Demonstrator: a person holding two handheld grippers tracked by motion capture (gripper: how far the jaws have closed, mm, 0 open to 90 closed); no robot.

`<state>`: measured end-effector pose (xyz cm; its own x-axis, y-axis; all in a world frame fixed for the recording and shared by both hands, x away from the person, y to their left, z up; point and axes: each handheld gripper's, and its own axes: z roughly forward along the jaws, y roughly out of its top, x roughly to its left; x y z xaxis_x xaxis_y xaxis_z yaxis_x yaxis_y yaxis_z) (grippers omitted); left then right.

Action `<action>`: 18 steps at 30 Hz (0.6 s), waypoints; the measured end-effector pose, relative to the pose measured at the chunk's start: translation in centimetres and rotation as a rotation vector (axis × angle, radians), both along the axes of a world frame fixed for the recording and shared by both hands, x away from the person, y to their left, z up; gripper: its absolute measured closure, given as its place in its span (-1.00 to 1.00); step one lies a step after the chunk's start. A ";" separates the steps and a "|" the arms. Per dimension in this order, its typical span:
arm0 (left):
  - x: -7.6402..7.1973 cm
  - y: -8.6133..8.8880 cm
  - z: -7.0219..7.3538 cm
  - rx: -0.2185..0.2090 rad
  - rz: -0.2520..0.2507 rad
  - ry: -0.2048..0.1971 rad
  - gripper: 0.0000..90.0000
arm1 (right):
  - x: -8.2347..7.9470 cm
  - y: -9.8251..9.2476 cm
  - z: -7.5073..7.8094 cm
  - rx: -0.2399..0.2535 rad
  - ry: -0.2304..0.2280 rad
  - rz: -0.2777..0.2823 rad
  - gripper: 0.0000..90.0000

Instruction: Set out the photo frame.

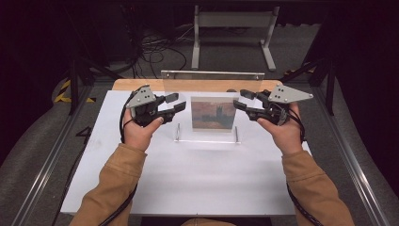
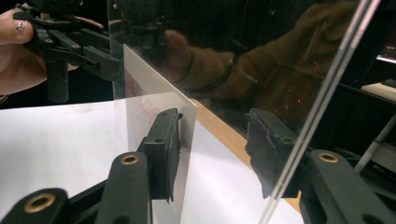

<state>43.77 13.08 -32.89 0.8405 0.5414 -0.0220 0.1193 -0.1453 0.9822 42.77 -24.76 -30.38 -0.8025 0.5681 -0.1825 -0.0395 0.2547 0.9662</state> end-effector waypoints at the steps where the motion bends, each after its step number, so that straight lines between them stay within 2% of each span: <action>1: 0.0 0.0 0.0 -0.001 -0.003 0.004 0.18 | 0.0 0.0 0.0 0.000 0.000 0.000 0.13; 3: 0.1 0.0 0.1 0.013 0.002 -0.005 0.21 | 0.3 0.2 0.0 -0.006 0.000 0.000 0.14; 5: 0.1 -0.1 0.2 0.012 0.012 0.003 0.23 | 0.8 0.3 0.1 -0.013 -0.002 -0.012 0.10; 8: 0.6 0.0 0.1 0.006 0.021 0.008 0.24 | 1.5 0.3 0.0 0.007 0.017 -0.016 0.10; 12: 1.6 -0.3 -0.1 0.000 0.022 0.040 0.16 | 1.8 0.3 -0.3 0.011 0.024 -0.044 0.12; 13: 1.8 -0.3 -0.2 0.012 0.037 0.030 0.14 | 1.9 0.2 -0.4 0.012 0.030 -0.051 0.13; 15: 2.0 -0.5 -0.4 -0.006 0.034 0.048 0.09 | 2.2 0.1 -0.6 0.015 0.043 -0.059 0.14; 18: 2.5 -0.6 -0.5 0.005 0.047 0.020 0.17 | 2.6 0.1 -0.8 0.039 0.078 -0.052 0.19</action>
<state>46.26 12.45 -33.43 0.8135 0.5804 -0.0360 0.1459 -0.1438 0.9788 45.34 -24.69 -31.21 -0.7825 0.6149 -0.0977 0.0482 0.2162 0.9752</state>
